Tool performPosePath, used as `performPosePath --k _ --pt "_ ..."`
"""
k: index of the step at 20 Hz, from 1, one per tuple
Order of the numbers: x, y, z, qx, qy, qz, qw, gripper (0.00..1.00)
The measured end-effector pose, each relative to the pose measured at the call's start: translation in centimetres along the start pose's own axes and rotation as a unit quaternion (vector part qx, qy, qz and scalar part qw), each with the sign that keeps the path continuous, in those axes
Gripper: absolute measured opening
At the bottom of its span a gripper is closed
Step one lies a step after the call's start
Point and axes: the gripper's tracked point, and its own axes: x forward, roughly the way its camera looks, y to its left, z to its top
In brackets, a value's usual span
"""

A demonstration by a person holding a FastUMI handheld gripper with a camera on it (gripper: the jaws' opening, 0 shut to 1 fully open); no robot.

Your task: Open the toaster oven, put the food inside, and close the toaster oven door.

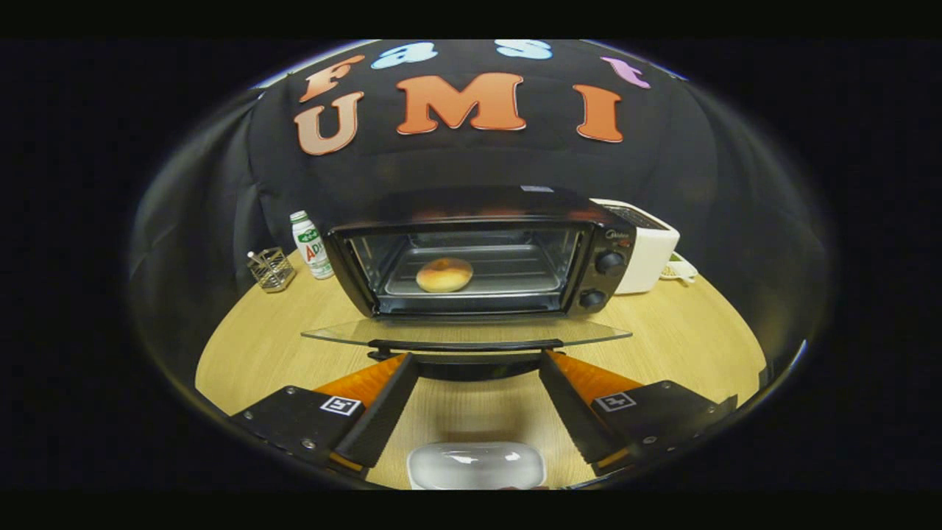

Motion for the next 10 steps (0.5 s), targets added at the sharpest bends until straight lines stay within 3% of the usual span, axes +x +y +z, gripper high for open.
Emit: performPosePath --k 10 --pt "2.7 0.4 6.5 0.008 -0.042 -0.002 0.999 1.0"
